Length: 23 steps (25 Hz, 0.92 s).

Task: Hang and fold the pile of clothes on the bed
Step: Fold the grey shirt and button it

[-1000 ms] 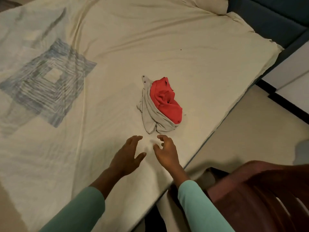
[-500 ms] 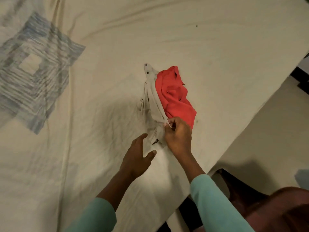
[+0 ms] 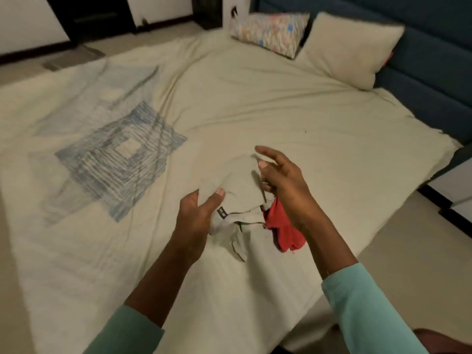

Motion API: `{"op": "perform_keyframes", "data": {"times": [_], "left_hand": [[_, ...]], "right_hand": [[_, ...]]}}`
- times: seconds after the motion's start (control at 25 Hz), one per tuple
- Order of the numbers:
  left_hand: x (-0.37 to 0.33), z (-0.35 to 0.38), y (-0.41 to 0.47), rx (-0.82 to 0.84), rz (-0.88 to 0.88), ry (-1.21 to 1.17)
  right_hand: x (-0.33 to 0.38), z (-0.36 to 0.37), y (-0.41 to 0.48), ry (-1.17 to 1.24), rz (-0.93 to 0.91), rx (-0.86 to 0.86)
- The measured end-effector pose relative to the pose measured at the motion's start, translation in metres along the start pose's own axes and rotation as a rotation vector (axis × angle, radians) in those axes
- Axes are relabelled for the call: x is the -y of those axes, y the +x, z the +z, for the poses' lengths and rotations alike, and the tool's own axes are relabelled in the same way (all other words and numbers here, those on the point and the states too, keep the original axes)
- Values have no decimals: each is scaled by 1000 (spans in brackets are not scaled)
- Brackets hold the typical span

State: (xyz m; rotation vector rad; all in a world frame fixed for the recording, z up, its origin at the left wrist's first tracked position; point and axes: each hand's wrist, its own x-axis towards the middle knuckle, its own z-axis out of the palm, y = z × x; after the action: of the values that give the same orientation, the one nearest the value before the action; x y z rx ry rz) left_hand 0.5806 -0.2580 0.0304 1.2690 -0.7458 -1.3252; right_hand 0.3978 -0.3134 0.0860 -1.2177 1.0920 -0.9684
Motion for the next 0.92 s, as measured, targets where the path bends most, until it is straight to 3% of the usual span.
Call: {"op": "perform_keyframes", "data": {"times": [0.16,0.32,0.4,0.48,0.56,0.64,0.8,0.92], "left_hand": [[-81,-52,-59,-54,196,-75],[-164,-104,-125,-61,304,13],[-195,-125,-158,-63,323,49],[-215,-144,-191,-67,323,88],[-225,-158,-218,-42,292,127],[-229,-171,-239,-4,228,136],[-213,-192,-264,122,119,44],[-192,-197,-279,188,107,35]], "right_hand": [[45,75,-71,-267,-164,221],[89,150,-114,-260,-398,68],[115,171,-132,-269,-433,104],[134,186,-157,-393,-455,189],[144,201,-177,-594,-548,145],[150,219,-194,-614,-612,113],[150,242,-222,-260,-391,198],[139,255,-237,-156,-227,177]]}}
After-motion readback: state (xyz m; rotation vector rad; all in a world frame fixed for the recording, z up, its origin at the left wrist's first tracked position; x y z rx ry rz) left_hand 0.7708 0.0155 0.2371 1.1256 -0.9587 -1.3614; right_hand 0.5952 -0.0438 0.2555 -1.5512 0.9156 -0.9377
